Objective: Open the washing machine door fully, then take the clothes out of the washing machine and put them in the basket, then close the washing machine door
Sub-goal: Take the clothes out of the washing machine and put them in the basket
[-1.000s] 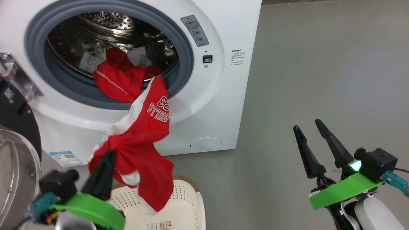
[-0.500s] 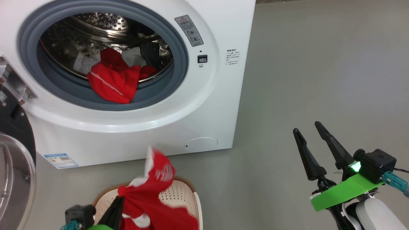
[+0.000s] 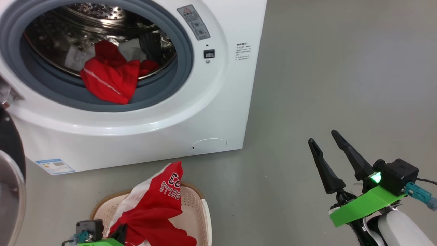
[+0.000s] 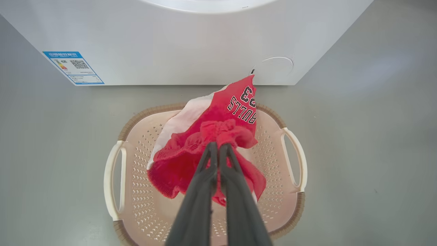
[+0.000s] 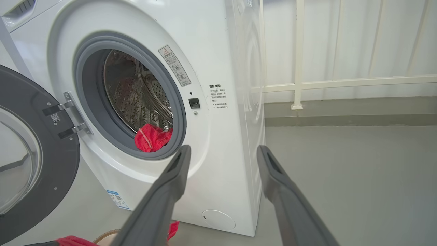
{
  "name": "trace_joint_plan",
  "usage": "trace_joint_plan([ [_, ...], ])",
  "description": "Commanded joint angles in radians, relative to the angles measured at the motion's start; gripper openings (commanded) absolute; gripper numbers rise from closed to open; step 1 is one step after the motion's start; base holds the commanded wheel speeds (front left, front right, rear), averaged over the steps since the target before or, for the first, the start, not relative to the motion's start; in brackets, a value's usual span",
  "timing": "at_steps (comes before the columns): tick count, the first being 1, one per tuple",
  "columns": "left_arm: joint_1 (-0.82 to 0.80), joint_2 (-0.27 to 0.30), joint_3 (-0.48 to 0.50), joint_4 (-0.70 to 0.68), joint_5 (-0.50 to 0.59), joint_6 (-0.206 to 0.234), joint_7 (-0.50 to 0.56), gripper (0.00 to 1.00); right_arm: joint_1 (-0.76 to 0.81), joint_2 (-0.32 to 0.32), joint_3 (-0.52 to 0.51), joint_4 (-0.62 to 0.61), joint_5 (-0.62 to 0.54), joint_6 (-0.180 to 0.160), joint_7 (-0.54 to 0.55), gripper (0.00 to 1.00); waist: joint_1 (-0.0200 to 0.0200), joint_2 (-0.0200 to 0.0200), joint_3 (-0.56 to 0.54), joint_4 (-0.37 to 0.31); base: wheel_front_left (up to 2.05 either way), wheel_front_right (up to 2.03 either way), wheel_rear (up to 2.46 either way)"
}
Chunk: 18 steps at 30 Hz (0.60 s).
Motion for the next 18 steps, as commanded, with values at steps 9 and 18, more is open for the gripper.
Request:
trace_joint_plan([
  [9, -0.096, -0.027, 0.039, 0.210, -0.017, -0.041, -0.039, 1.00, -0.044, -0.028, 0.015, -0.017, -0.003, -0.001, -0.006, 1.00, 0.0000, 0.0000, 0.029, -0.041, 0.00, 0.00, 0.00],
  [18, -0.109, -0.030, 0.063, 0.209, -0.008, -0.054, -0.048, 1.00, -0.035, -0.017, 0.012, -0.009, -0.005, -0.001, -0.006, 1.00, 0.0000, 0.0000, 0.002, -0.020, 0.00, 0.00, 0.00],
])
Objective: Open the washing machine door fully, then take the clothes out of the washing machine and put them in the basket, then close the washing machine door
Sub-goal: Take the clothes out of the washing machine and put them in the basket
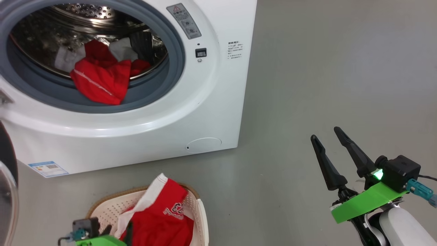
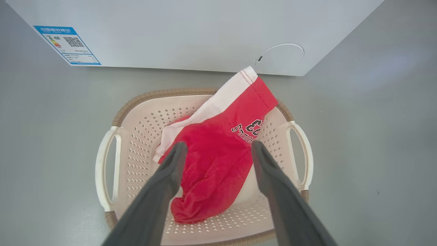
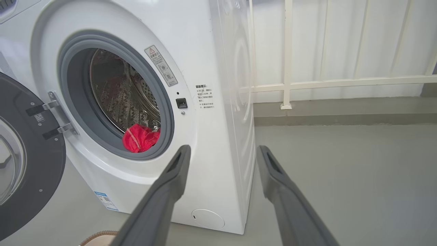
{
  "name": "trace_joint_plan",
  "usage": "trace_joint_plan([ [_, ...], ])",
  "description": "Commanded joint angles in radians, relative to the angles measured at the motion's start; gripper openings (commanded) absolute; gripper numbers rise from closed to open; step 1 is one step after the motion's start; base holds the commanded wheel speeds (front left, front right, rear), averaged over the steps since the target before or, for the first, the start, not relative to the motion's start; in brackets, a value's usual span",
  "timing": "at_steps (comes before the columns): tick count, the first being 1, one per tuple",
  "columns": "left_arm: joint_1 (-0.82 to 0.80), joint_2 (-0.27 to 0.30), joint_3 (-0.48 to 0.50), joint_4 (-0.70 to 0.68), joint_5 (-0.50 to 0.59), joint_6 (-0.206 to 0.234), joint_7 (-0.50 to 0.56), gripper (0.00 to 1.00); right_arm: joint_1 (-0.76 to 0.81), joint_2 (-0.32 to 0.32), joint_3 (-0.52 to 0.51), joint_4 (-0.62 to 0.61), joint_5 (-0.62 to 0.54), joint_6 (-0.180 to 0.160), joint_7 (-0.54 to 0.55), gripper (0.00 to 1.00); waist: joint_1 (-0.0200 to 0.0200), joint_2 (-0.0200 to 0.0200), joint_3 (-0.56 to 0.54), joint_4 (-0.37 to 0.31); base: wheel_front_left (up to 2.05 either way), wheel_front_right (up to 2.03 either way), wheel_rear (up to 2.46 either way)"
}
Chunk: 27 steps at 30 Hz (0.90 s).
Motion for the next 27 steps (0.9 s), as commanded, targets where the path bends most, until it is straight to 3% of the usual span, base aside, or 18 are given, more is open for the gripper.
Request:
trace_joint_plan([
  [1, -0.026, 0.036, 0.055, -0.042, 0.003, 0.003, -0.013, 1.00, -0.014, -0.006, 0.014, -0.020, -0.005, -0.001, -0.006, 1.00, 0.0000, 0.0000, -0.012, 0.012, 0.00, 0.00, 0.00],
  [5, -0.012, 0.050, 0.091, -0.122, 0.028, 0.023, -0.013, 1.00, -0.008, -0.001, 0.012, -0.017, -0.005, -0.001, -0.006, 1.00, 0.0000, 0.0000, -0.024, 0.024, 0.00, 0.00, 0.00],
  [18, 0.131, 0.071, 0.279, -0.565, 0.203, 0.112, -0.013, 1.00, 0.027, 0.019, 0.006, -0.003, -0.004, -0.001, -0.006, 1.00, 0.0000, 0.0000, -0.101, 0.060, 0.00, 0.00, 0.00],
  [27, 0.247, 0.077, 0.321, -0.889, 0.318, 0.151, -0.013, 1.00, 0.051, 0.023, -0.006, -0.001, -0.001, -0.001, -0.006, 1.00, 0.0000, 0.0000, -0.139, 0.076, 0.00, 0.00, 0.00],
])
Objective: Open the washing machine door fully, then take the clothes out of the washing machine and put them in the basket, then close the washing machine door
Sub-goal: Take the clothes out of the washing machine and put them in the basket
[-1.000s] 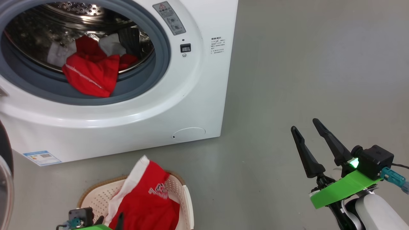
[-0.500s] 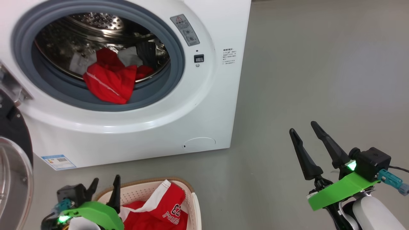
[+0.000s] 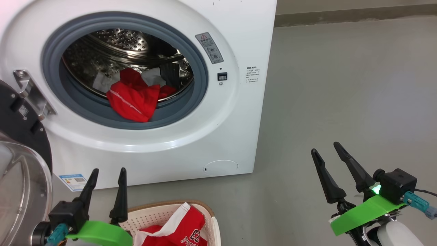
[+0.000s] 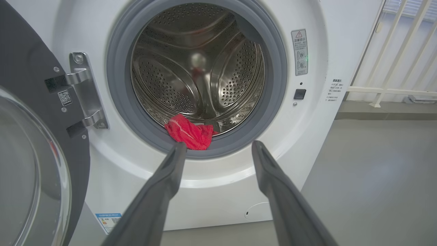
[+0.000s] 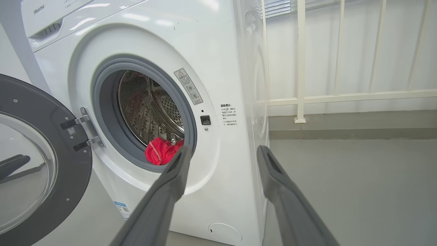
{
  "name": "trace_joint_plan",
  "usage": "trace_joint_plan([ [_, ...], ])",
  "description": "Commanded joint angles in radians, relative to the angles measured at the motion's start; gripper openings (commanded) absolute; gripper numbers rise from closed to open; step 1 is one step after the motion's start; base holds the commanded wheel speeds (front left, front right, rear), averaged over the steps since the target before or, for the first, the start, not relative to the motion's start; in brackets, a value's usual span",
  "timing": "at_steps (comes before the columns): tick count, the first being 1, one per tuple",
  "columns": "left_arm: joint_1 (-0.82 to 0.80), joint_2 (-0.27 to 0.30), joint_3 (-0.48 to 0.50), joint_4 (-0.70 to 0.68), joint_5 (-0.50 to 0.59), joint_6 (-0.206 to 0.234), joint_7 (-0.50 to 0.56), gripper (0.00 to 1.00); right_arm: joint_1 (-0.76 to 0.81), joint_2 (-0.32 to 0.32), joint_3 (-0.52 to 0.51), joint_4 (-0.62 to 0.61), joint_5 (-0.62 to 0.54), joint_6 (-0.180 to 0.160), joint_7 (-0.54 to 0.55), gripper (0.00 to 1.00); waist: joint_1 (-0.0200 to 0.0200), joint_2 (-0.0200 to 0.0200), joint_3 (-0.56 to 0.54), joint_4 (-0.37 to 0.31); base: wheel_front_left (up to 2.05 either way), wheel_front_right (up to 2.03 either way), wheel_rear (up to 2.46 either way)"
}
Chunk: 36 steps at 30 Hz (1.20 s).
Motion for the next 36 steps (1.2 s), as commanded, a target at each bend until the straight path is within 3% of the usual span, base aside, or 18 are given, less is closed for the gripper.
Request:
trace_joint_plan([
  [1, 0.003, 0.031, 0.045, -0.072, 0.016, 0.016, -0.012, 1.00, 0.003, -0.009, 0.004, -0.023, -0.001, -0.001, -0.006, 1.00, 0.0000, 0.0000, -0.008, 0.009, 0.00, 0.00, 0.00],
  [13, 0.123, 0.038, 0.073, -0.215, 0.007, 0.075, 0.004, 1.00, 0.024, 0.002, -0.060, -0.018, -0.047, -0.001, -0.006, 1.00, 0.0000, 0.0000, -0.025, 0.011, 0.00, 0.00, 0.00],
  [36, 0.089, 0.048, 0.044, -0.223, 0.003, 0.075, 0.023, 1.00, 0.027, 0.008, -0.071, -0.005, -0.078, -0.001, -0.006, 1.00, 0.0000, 0.0000, 0.004, 0.002, 0.00, 0.00, 0.00],
])
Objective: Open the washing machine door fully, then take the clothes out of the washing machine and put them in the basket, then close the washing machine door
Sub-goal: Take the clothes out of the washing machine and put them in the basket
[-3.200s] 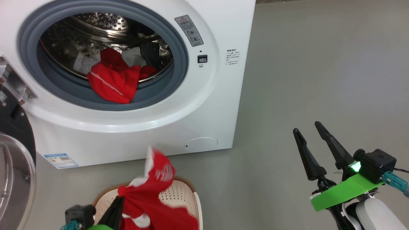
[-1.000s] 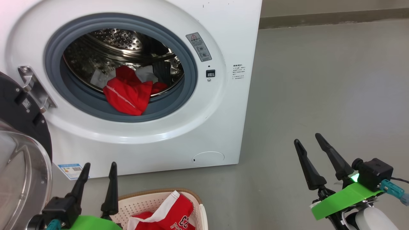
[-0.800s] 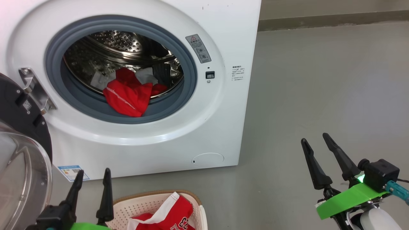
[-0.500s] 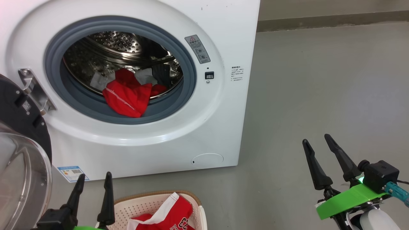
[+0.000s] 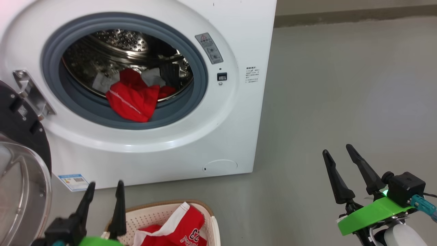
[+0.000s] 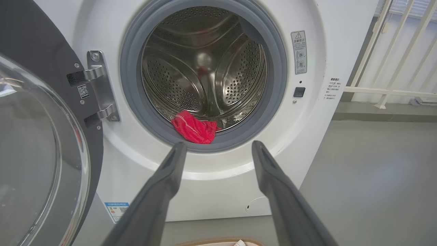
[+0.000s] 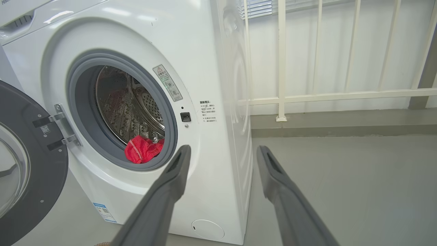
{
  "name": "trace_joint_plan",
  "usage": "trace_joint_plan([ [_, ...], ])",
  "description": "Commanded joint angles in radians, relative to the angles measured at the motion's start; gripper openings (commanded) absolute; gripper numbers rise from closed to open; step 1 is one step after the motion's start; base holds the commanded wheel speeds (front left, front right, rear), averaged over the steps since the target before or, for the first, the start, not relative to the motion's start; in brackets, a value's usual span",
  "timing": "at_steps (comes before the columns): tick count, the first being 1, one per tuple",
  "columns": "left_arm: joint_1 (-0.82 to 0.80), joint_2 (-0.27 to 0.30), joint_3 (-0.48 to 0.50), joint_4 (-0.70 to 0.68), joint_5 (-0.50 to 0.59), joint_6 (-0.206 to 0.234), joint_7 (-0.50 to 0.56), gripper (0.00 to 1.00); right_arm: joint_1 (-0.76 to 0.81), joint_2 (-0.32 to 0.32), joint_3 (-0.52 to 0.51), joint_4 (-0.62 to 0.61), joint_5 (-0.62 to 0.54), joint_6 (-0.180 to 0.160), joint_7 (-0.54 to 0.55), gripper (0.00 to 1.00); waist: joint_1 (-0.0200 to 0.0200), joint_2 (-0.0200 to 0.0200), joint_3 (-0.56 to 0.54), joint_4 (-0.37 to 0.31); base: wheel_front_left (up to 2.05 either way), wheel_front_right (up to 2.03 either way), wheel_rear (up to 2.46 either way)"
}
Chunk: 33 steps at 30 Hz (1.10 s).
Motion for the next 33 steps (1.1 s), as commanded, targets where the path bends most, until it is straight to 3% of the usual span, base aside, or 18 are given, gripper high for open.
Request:
trace_joint_plan([
  [1, -0.074, 0.022, 0.030, -0.018, 0.005, -0.001, 0.005, 1.00, -0.012, -0.016, 0.019, -0.021, -0.014, -0.001, -0.006, 1.00, 0.0000, 0.0000, 0.019, -0.001, 0.00, 0.00, 0.00],
  [7, -0.232, 0.023, 0.012, 0.054, 0.008, -0.025, 0.022, 1.00, -0.049, -0.008, 0.035, -0.036, -0.021, -0.001, -0.006, 1.00, 0.0000, 0.0000, 0.098, -0.006, 0.00, 0.00, 0.00],
  [17, -0.555, 0.034, -0.001, 0.349, -0.001, -0.079, 0.048, 1.00, -0.116, 0.017, 0.038, -0.081, -0.032, -0.001, -0.006, 1.00, 0.0000, 0.0000, 0.257, -0.036, 0.00, 0.00, 0.00],
  [25, -0.848, 0.052, 0.000, 0.621, 0.005, -0.098, 0.057, 1.00, -0.164, 0.032, 0.037, -0.117, -0.044, -0.001, -0.006, 1.00, 0.0000, 0.0000, 0.397, -0.057, 0.00, 0.00, 0.00],
  [33, -1.064, 0.068, -0.031, 0.799, 0.040, -0.101, 0.059, 1.00, -0.197, 0.051, 0.039, -0.131, -0.050, -0.001, -0.006, 1.00, 0.0000, 0.0000, 0.490, -0.089, 0.00, 0.00, 0.00],
])
